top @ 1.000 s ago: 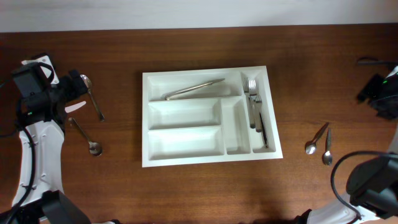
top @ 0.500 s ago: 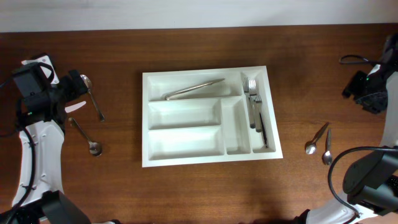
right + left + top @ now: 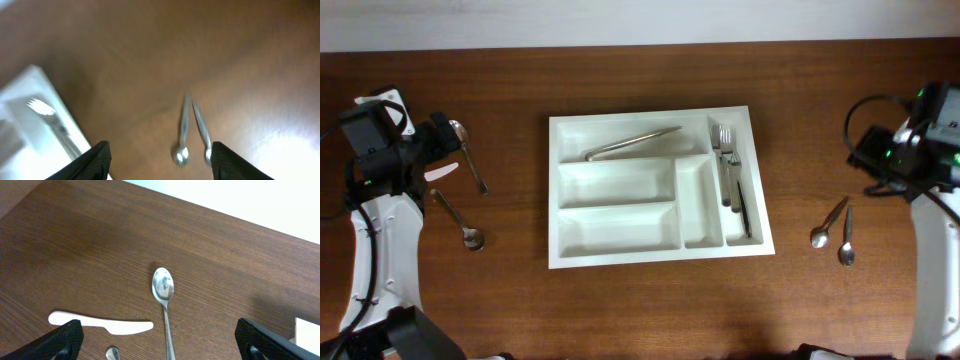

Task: Pack container
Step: 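Swing the right gripper back to the spoons right of the tray, then lower the right gripper and close it on a plain silver spoon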

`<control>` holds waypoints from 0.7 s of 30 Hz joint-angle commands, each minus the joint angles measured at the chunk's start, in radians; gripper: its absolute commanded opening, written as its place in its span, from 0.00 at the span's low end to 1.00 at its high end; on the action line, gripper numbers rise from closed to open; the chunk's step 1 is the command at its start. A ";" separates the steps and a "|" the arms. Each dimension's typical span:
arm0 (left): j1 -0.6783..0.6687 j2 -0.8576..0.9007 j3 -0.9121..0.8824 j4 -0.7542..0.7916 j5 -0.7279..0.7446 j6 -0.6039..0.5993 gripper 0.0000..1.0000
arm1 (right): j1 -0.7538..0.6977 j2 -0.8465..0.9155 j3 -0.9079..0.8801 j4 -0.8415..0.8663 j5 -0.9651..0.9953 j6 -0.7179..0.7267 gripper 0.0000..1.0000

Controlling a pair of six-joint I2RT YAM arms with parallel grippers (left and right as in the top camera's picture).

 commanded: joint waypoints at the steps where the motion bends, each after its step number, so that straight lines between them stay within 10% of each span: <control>1: 0.006 0.005 0.019 0.002 -0.006 0.001 0.99 | -0.018 0.082 -0.133 0.016 0.038 0.130 0.65; 21: 0.006 0.005 0.019 0.002 -0.006 0.001 0.99 | -0.041 0.446 -0.201 0.153 0.004 0.168 0.45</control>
